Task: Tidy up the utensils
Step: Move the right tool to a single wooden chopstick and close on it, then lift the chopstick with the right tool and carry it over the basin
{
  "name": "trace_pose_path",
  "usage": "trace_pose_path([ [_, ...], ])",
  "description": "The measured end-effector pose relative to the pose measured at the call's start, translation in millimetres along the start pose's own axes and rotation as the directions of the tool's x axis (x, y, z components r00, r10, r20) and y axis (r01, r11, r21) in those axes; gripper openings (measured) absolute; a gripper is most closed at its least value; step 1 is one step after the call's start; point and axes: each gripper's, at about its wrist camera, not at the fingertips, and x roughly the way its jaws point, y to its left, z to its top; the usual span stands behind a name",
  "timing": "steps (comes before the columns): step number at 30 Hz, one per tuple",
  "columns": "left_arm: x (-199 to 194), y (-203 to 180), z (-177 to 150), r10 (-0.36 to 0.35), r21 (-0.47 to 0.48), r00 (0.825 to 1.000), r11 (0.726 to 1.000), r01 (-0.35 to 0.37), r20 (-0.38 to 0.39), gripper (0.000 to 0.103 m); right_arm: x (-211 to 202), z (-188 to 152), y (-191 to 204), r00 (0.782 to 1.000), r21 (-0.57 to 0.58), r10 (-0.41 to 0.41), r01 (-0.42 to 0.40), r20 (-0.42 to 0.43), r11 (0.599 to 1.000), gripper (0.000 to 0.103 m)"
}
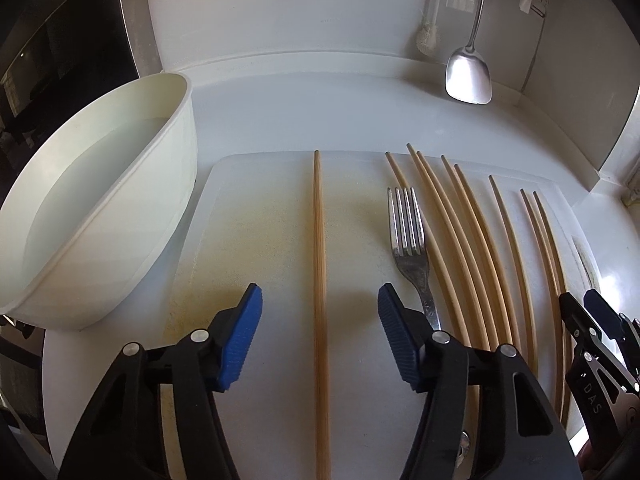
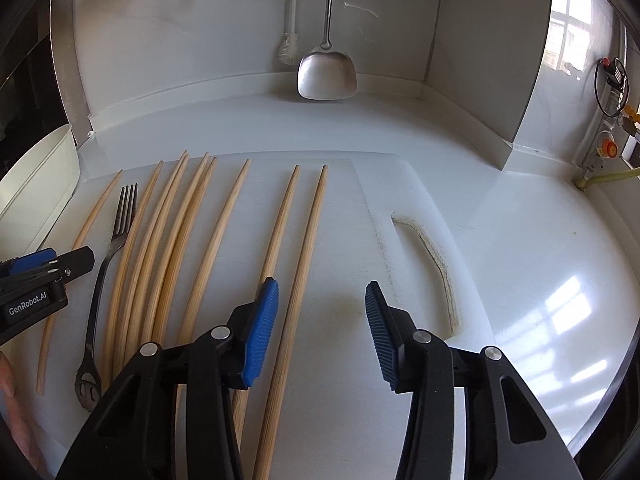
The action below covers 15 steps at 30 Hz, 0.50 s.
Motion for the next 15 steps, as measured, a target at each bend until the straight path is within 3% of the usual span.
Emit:
trace_pose_path([
  [3, -2.0, -1.7, -0.9, -0.005, 0.003, 1.0, 1.0, 0.005, -0.002, 0.049, -0.8, -0.8, 3.2, 1.0, -0.015, 0.005, -0.005, 0.002, 1.0, 0.036],
  [7, -4.4, -4.8, -1.5, -0.018, 0.021, 1.0, 1.0, 0.018, 0.0, 0.024, -2.7, -1.3, 8.5, 1.0, -0.035, 0.024, -0.024, -0.002, 0.999, 0.022],
  [10, -5.2, -4.4, -2.3, -0.019, 0.019, 1.0, 1.0, 0.018, 0.003, 0.012, -4.0, -1.9, 10.2, 0.999, -0.044, 0.034, -0.034, -0.002, 0.998, 0.008],
  [11, -5.5, -3.9, -3.1, -0.018, 0.019, 1.0, 1.0, 0.018, 0.005, 0.008, -4.5, -2.3, 10.8, 1.0, -0.052, 0.031, -0.031, 0.001, 0.998, 0.007],
  [15, -7.4, -1.5, -5.5, -0.032, 0.009, 0.999, 0.999, 0.032, 0.009, 0.007, -6.8, -4.4, 7.3, 0.999, -0.049, 0.046, -0.045, 0.012, 0.998, 0.006],
])
